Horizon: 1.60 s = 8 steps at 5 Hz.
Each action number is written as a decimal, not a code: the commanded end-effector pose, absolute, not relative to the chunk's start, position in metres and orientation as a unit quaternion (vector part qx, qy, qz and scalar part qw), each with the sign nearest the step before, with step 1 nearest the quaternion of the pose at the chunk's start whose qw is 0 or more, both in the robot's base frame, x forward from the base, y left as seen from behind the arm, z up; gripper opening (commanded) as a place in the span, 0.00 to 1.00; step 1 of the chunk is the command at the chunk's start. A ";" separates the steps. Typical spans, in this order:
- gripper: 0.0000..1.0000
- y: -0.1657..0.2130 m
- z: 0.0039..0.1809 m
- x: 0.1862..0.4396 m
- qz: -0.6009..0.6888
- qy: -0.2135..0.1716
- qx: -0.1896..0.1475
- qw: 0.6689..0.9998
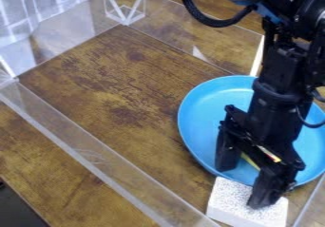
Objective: Put the white object in the blue tray
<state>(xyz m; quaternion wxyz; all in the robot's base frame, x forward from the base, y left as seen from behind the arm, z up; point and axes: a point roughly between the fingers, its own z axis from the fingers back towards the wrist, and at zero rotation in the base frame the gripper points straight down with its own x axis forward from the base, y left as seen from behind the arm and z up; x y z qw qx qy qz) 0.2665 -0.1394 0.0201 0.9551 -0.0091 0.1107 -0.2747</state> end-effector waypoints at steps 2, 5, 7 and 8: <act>1.00 -0.116 -0.012 0.256 -0.291 0.173 0.023 0.941; 0.00 -0.116 -0.015 0.249 -0.307 0.181 0.029 0.934; 1.00 -0.128 -0.017 0.255 -0.283 0.186 0.024 0.941; 1.00 -0.123 -0.016 0.250 -0.270 0.188 0.021 0.944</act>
